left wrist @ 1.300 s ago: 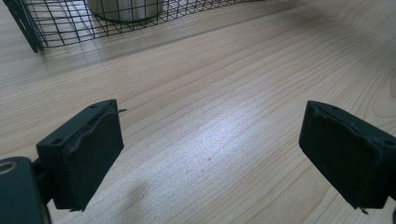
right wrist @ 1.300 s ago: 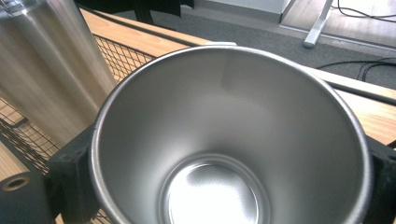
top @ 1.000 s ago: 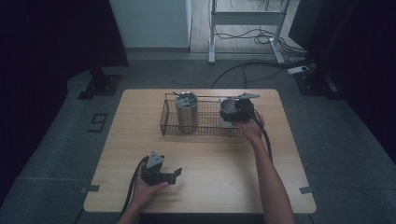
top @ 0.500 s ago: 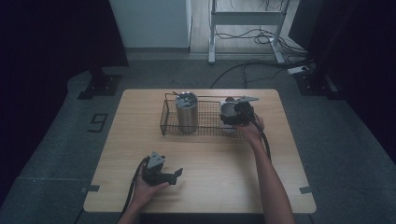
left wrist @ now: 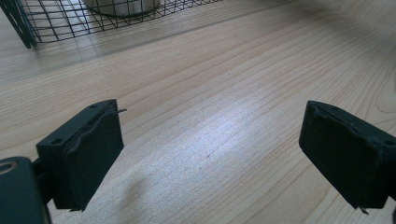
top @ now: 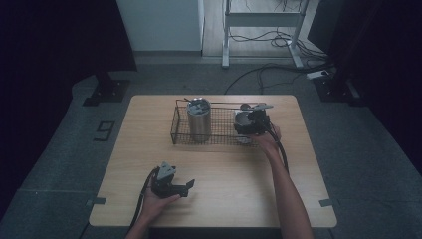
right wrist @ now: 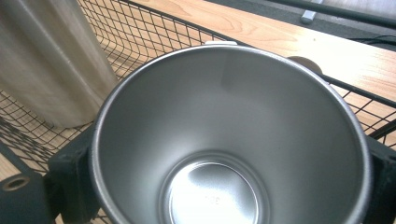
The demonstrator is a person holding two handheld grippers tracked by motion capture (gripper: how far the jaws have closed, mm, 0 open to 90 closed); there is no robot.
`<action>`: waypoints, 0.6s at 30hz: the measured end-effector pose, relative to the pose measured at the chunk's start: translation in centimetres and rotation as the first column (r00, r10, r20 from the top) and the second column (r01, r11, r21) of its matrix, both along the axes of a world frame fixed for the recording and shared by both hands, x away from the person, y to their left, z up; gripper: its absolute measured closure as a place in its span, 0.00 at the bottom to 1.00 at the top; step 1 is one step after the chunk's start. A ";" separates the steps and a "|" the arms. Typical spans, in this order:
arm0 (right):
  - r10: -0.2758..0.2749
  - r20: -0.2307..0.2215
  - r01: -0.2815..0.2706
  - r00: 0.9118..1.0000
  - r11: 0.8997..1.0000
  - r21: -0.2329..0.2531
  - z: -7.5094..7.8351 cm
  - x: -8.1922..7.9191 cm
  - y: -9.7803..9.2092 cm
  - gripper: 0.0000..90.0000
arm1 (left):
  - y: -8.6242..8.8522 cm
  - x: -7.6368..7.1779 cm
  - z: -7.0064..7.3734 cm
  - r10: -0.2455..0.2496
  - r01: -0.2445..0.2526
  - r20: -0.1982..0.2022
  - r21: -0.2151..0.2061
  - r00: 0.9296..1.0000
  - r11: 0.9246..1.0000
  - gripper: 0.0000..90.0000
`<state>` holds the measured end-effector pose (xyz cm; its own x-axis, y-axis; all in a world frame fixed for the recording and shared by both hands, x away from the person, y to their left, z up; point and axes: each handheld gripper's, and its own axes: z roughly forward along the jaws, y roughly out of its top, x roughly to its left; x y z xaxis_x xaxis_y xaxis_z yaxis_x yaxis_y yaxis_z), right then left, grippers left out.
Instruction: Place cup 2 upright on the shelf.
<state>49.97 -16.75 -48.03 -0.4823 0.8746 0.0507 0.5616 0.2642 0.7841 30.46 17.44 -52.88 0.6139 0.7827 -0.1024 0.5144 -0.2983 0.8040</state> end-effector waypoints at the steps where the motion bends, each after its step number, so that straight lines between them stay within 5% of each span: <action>1: -0.001 0.001 0.001 1.000 1.000 -0.001 0.0 0.0 0.0 0.07 | 0.0 0.0 0.0 0.000 0.000 0.000 0.000 1.000 1.000 0.07; 18: -0.031 -0.019 0.030 0.999 0.998 -0.050 -0.2 -0.1 0.2 0.07 | -0.1 0.0 0.1 -0.001 0.001 0.001 -0.005 1.000 1.000 0.07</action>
